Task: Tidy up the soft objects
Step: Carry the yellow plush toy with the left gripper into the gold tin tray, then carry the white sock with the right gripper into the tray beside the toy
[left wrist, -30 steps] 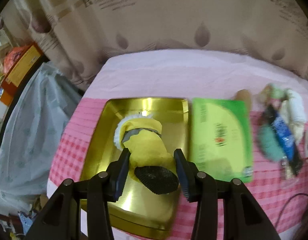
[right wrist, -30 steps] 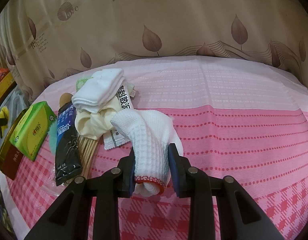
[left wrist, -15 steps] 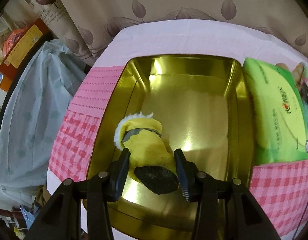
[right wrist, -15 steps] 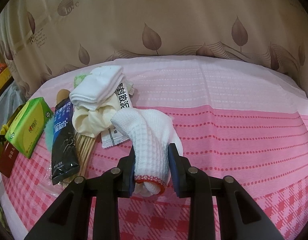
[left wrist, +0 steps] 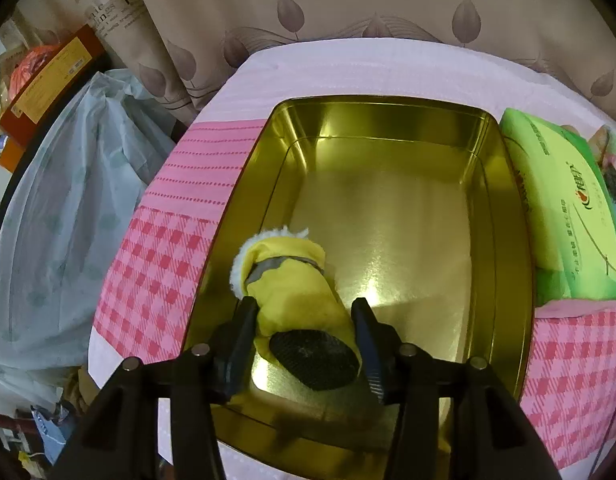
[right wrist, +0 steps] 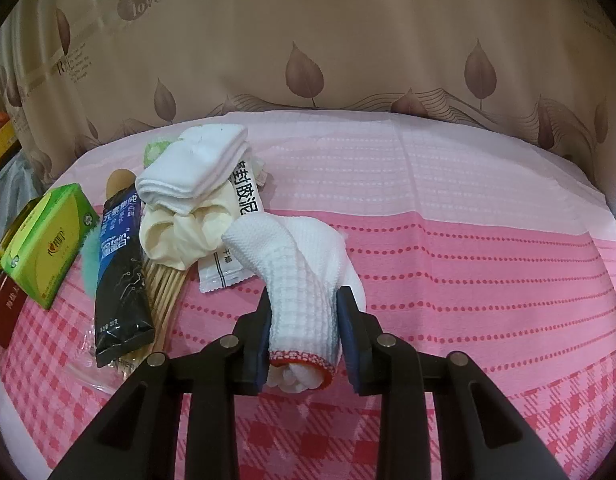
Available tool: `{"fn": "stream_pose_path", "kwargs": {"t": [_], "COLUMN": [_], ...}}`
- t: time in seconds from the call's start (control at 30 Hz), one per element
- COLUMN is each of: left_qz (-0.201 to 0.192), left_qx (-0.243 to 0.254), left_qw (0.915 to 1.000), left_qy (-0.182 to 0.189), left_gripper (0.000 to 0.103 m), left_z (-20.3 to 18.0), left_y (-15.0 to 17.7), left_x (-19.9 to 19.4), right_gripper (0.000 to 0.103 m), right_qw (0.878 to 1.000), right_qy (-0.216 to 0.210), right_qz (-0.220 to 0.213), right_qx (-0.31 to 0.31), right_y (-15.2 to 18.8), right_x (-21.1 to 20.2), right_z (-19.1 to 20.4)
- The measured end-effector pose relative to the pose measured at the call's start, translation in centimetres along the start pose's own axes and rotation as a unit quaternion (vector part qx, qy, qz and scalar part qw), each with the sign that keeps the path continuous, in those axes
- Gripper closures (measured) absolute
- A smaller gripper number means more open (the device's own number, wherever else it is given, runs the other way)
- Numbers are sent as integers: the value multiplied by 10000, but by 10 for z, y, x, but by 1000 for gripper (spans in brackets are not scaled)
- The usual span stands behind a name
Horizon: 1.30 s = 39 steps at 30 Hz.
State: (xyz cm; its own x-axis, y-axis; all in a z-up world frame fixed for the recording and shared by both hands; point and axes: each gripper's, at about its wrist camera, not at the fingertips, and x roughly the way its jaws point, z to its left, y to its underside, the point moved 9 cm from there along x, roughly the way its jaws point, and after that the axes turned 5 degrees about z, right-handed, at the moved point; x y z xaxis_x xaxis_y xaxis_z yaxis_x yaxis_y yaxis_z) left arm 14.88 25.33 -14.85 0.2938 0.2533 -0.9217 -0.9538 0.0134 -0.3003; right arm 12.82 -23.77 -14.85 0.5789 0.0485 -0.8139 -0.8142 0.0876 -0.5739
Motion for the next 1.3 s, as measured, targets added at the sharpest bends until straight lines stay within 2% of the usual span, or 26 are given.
{"fn": "stream_pose_path", "kwargs": {"t": [0.27,0.47,0.63,0.77,0.97,1.17,1.3], "left_qz": [-30,-514,-758,-878,-912,-884,-899], "left_qx": [-65,-288,-496,-473,-296,-534,-733], "left_qw": [10000,9979,9958,9950,9953,9946,9932], "left_qy": [-1,-270,-141,-81,-129,-66,-35], "left_gripper": [53,53,53,53,53,53,53], "left_z": [2,6,-4,-16,-25,-14,-3], "left_y": [6,5,11,16,19,19,17], "left_x": [-1,-30,-51,-57,-55,-54,-55], "right_gripper": [75,74,75,79,80,80,80], "right_qw": [9999,9998,9997,9997,9994,9992,9989], "right_qy": [107,177,193,197,255,323,294], "right_qz": [11,15,-18,-89,-244,-227,-349], "right_qx": [-63,-133,-145,-122,-26,6,93], "right_y": [-1,0,-1,-2,-2,2,-7], "right_x": [1,0,-1,-4,-14,-24,-38], "right_z": [0,2,3,3,-2,4,14]}}
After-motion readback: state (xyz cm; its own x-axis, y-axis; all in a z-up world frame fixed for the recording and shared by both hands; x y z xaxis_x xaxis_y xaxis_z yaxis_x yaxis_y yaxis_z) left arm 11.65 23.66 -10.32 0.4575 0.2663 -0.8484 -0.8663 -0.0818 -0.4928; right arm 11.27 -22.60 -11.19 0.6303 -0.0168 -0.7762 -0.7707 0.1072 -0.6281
